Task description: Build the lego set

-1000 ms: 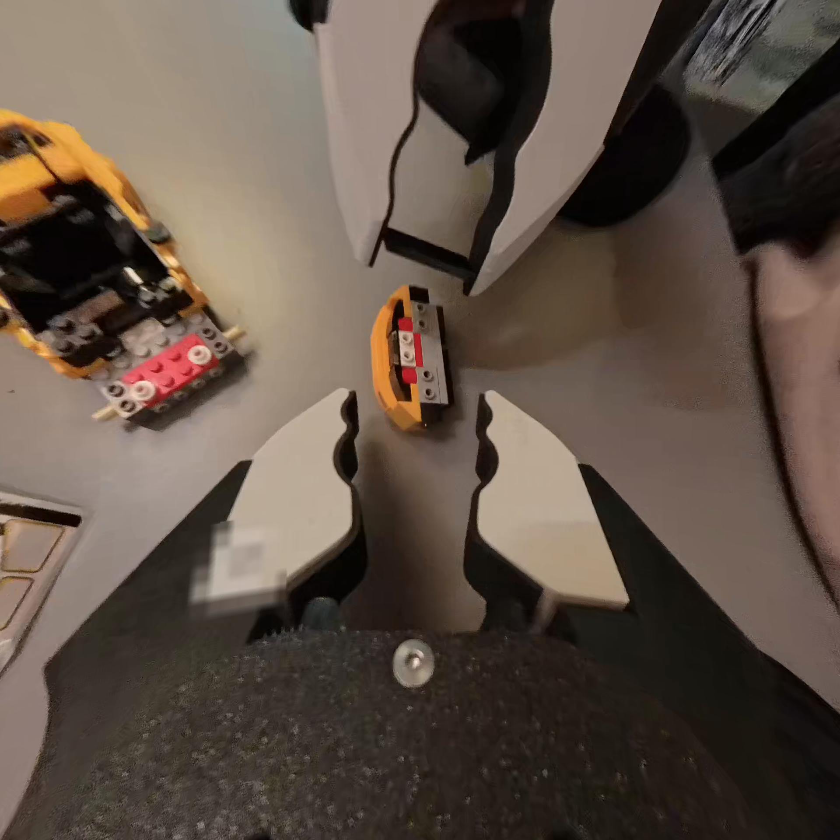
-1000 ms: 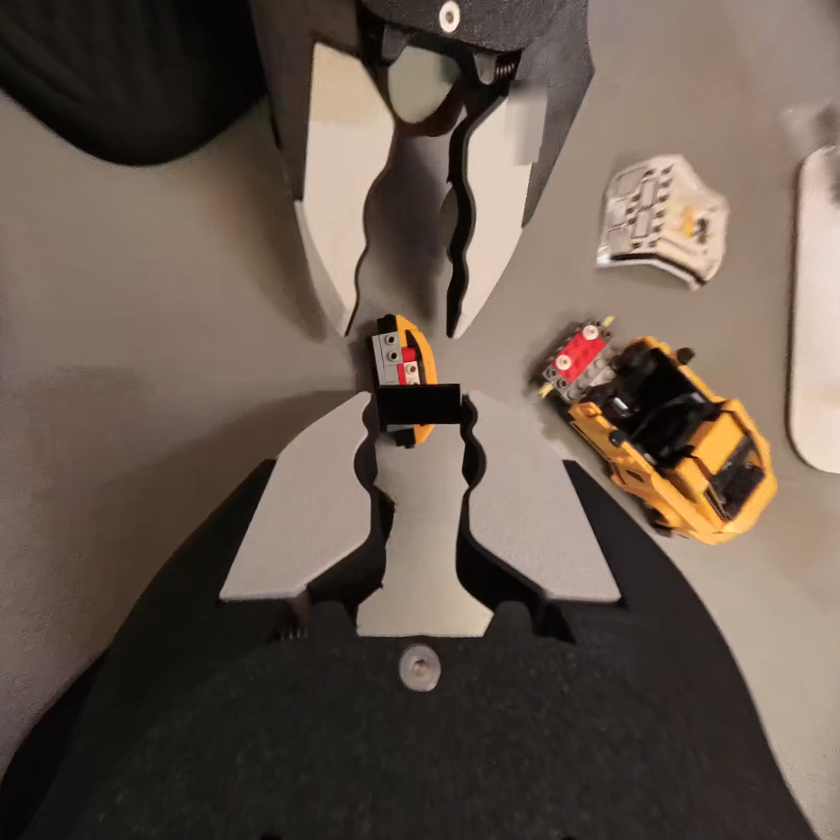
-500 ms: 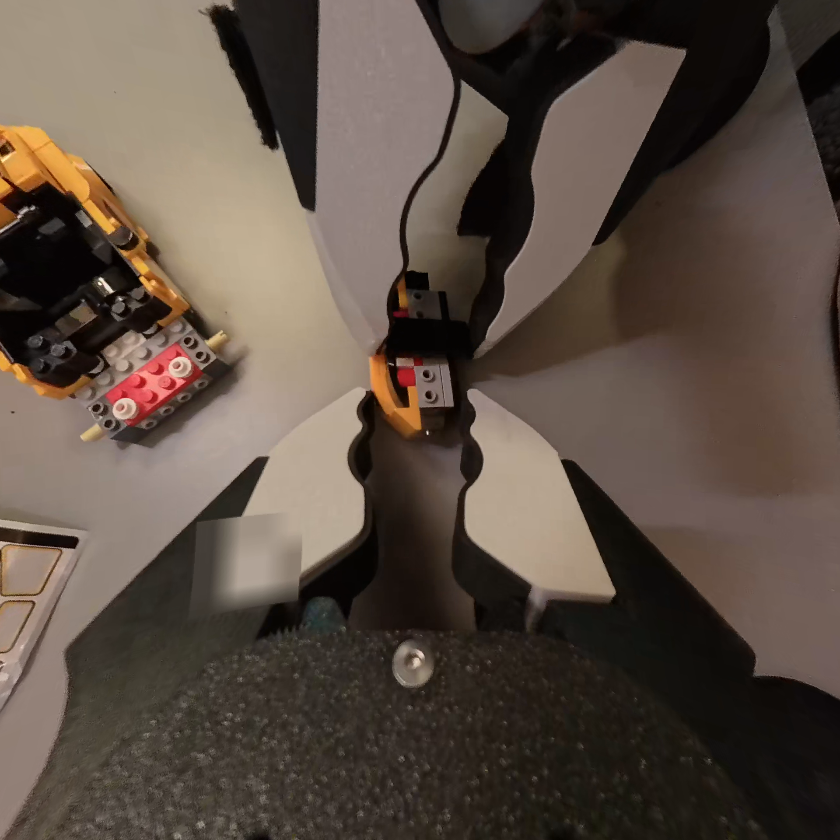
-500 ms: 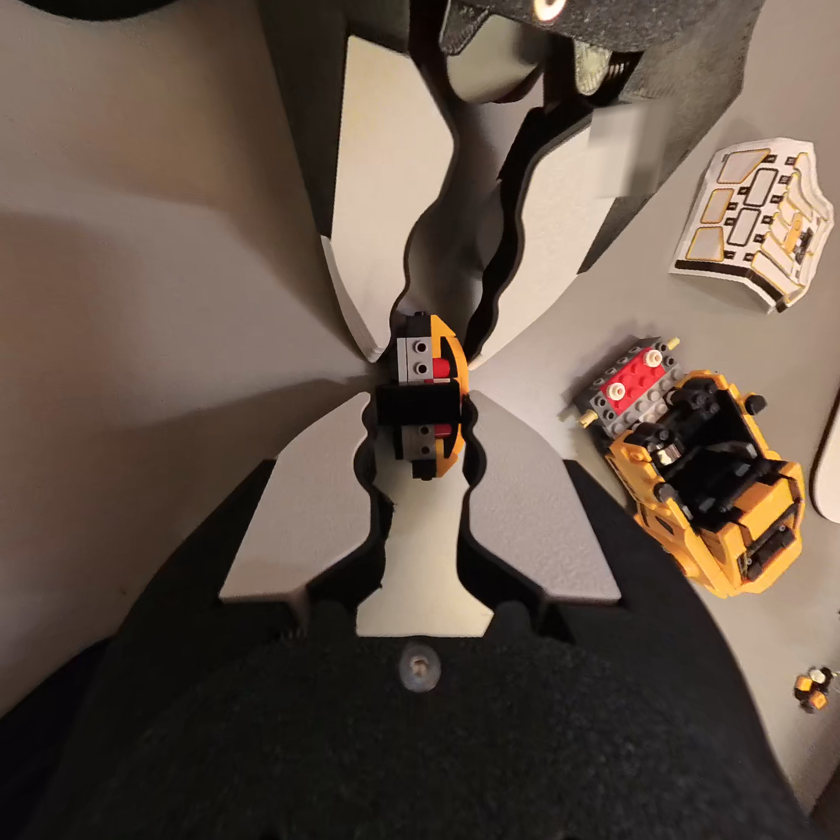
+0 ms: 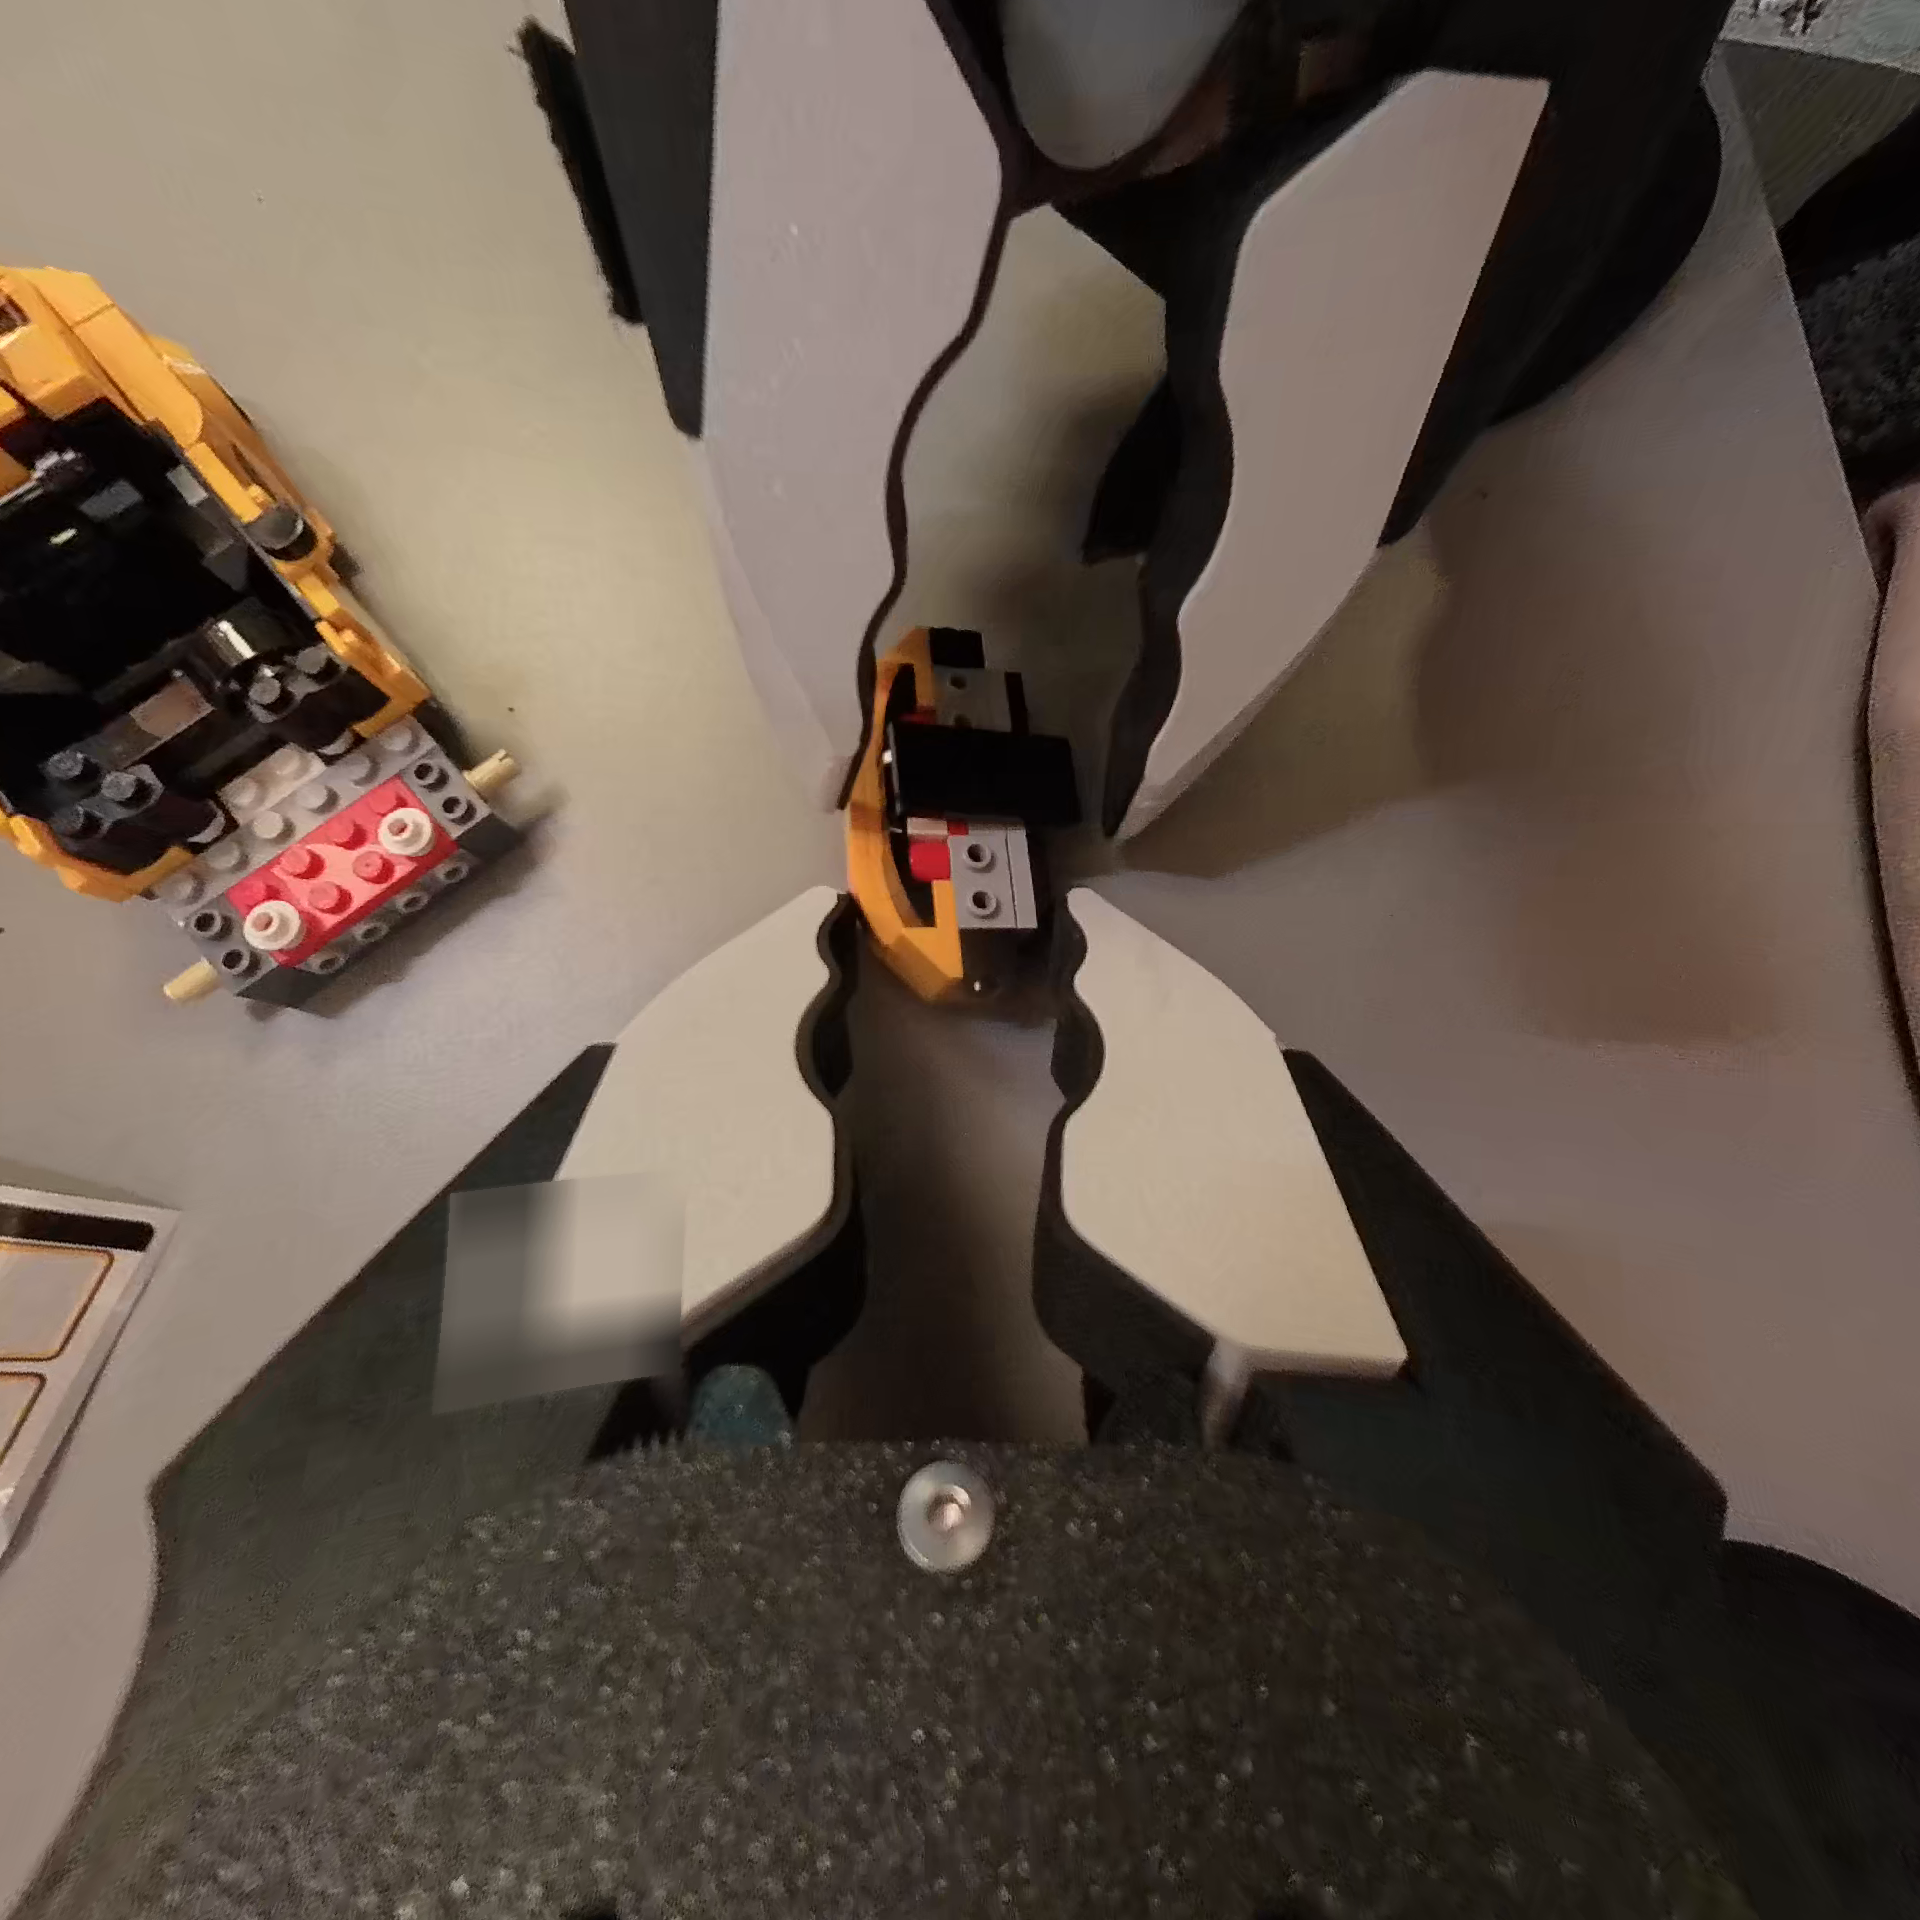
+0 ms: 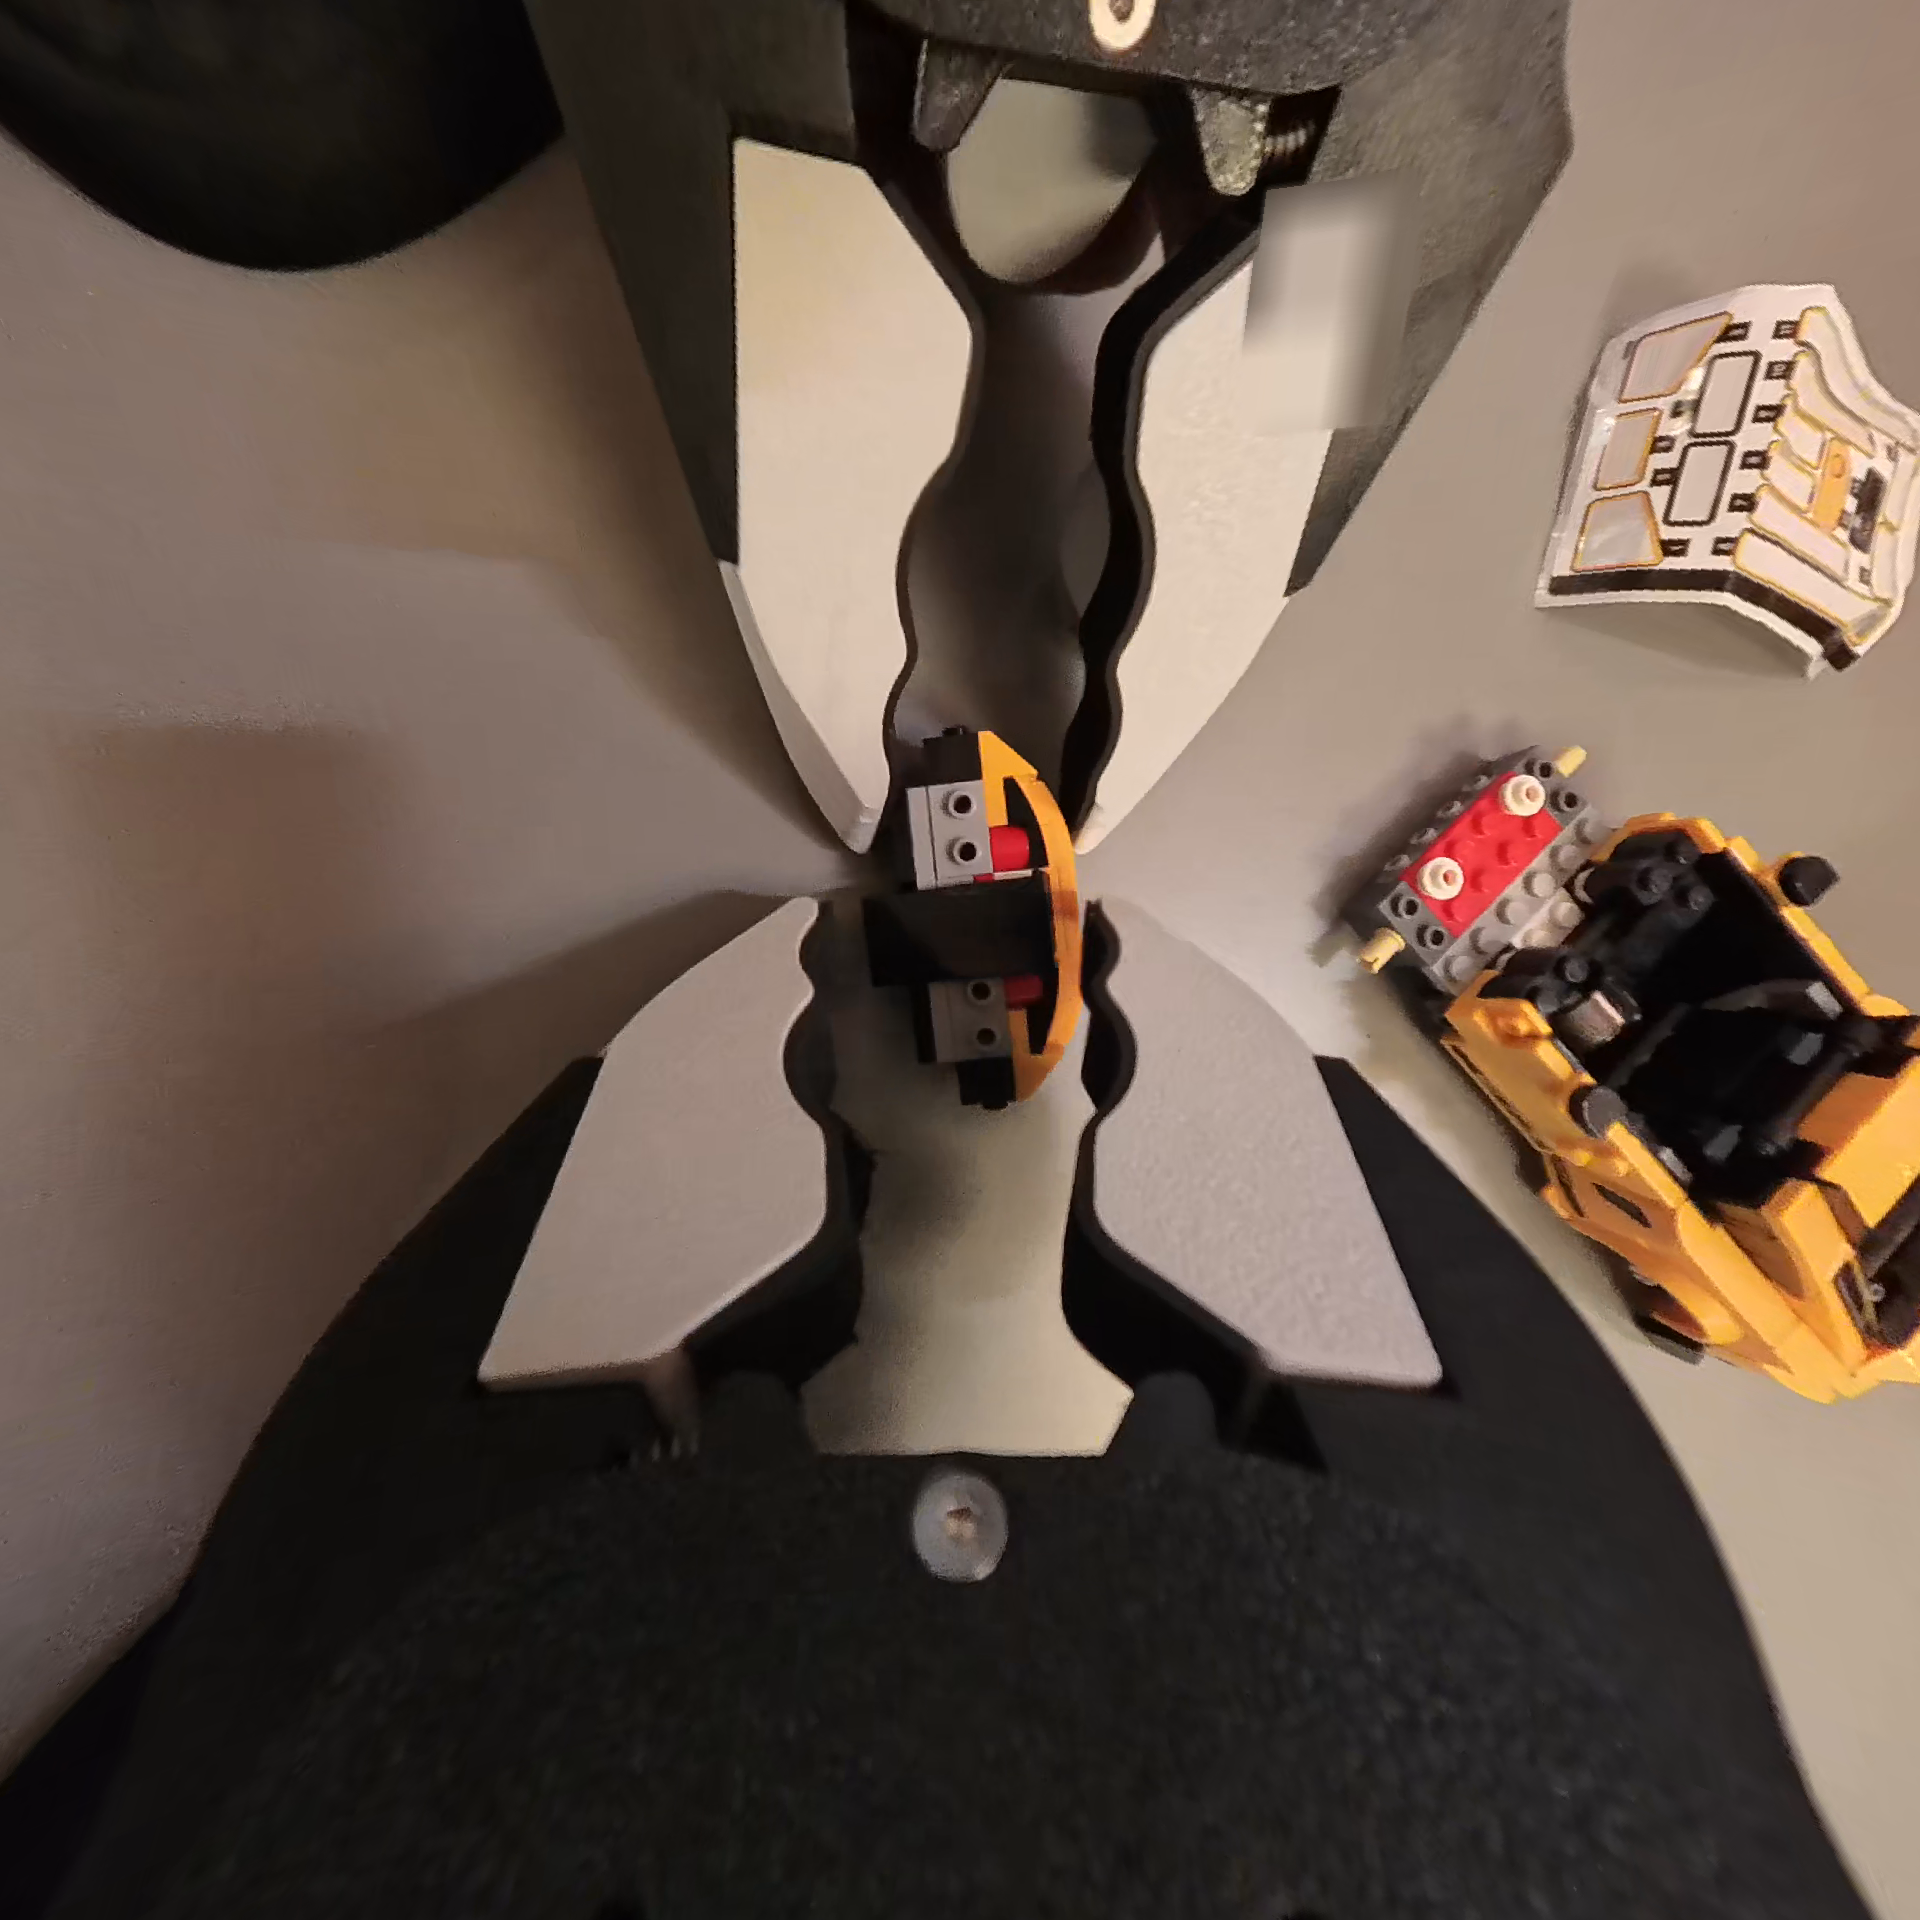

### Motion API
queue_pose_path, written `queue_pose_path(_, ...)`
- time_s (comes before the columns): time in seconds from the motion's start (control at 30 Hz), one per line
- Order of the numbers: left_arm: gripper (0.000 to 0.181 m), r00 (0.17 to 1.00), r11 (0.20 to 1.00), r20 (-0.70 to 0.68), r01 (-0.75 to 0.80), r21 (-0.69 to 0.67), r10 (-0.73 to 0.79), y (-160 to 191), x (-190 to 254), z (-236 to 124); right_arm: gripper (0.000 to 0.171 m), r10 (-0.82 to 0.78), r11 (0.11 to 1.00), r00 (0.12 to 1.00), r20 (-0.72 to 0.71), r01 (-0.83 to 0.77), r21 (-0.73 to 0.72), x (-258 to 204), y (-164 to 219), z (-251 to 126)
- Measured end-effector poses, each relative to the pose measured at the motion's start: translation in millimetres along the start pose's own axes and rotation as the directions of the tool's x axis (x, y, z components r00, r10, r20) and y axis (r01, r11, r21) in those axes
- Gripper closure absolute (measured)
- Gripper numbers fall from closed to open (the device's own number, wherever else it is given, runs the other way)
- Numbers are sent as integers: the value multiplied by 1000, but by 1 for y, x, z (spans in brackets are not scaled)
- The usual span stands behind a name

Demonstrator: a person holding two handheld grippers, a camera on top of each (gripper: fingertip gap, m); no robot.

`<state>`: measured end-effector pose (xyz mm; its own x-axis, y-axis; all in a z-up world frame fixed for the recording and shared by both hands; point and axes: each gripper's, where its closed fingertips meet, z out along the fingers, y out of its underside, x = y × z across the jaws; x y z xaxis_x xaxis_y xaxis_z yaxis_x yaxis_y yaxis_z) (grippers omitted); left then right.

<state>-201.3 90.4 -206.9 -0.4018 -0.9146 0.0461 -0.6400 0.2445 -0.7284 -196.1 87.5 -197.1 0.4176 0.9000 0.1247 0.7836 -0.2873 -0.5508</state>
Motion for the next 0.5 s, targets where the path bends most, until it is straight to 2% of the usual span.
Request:
queue_pose_path(0.23,146,999,999,11,-39,-2,39,1,1,1,127,212,966,975,74,-220,135,4,-1,-18)
queue_pose_path(0.5,146,988,991,73,-137,-13,137,-1,2,1,130,339,932,916,214,-357,55,1,5,-2)
